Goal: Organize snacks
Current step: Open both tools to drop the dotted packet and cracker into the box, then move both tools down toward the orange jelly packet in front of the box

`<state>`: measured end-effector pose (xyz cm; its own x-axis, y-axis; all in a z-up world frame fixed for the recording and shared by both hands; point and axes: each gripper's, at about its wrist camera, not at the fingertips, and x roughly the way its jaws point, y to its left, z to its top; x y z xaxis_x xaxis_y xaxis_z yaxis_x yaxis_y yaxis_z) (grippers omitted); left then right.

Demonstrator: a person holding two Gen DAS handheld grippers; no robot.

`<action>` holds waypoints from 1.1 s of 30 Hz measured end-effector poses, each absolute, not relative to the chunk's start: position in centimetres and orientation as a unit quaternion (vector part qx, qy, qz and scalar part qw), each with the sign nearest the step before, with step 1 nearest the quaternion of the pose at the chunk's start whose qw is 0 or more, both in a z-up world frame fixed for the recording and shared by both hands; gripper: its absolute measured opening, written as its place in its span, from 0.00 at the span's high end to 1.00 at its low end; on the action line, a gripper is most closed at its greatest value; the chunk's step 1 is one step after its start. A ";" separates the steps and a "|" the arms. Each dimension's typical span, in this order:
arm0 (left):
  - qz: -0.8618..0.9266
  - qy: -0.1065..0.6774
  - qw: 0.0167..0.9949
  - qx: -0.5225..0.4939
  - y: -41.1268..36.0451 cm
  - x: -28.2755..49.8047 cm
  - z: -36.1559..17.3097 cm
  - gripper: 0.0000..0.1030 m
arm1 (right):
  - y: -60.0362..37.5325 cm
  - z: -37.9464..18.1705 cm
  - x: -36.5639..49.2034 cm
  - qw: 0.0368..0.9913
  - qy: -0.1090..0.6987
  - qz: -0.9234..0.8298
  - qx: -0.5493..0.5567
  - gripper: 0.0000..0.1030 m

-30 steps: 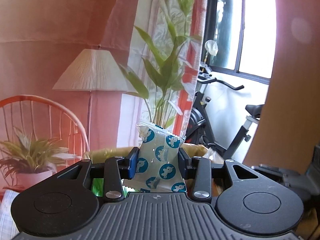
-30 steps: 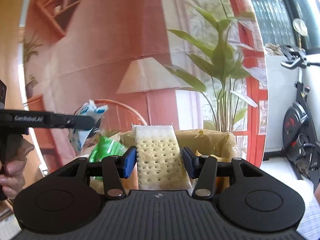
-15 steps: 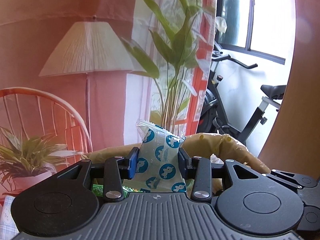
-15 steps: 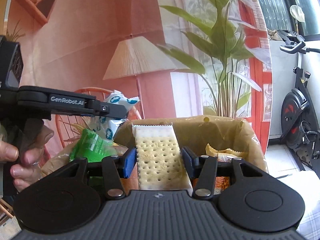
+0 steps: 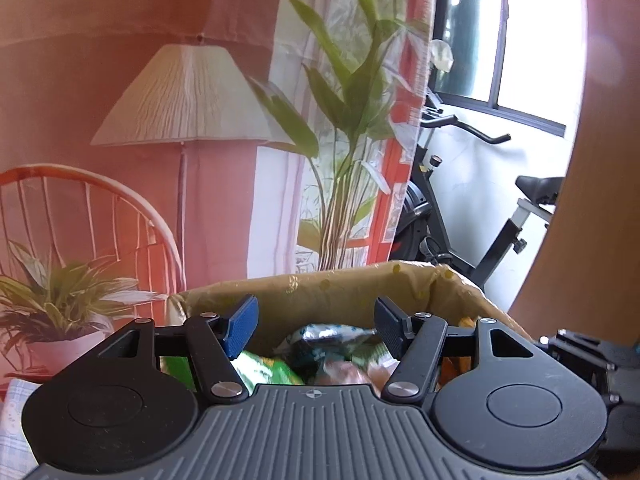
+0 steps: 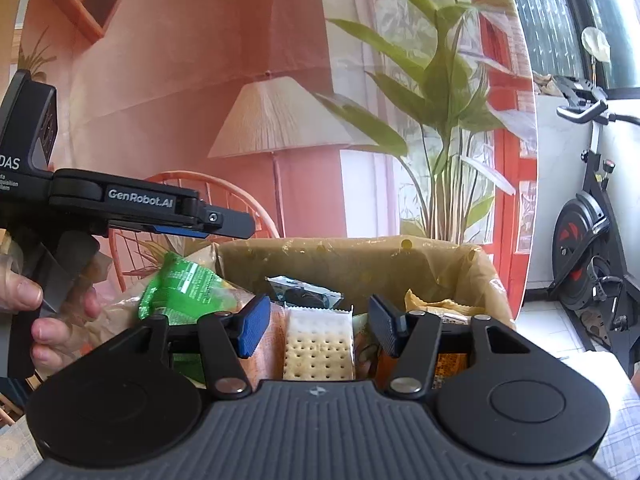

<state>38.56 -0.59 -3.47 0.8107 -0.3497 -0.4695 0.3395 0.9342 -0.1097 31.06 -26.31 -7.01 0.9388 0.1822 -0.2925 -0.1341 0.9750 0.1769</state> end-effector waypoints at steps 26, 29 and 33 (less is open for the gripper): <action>-0.167 0.266 0.947 -0.067 2.3 22.2 -10.4 0.36 | -24.6 -12.6 16.9 0.975 0.192 0.071 0.083 0.43; -0.158 0.281 0.944 -0.071 2.1 21.9 -12.2 0.36 | -24.7 -14.7 15.9 0.969 0.219 0.064 0.090 0.43; -0.150 0.298 0.940 -0.074 1.8 21.6 -14.3 0.37 | -24.9 -17.4 14.6 0.961 0.257 0.054 0.087 0.43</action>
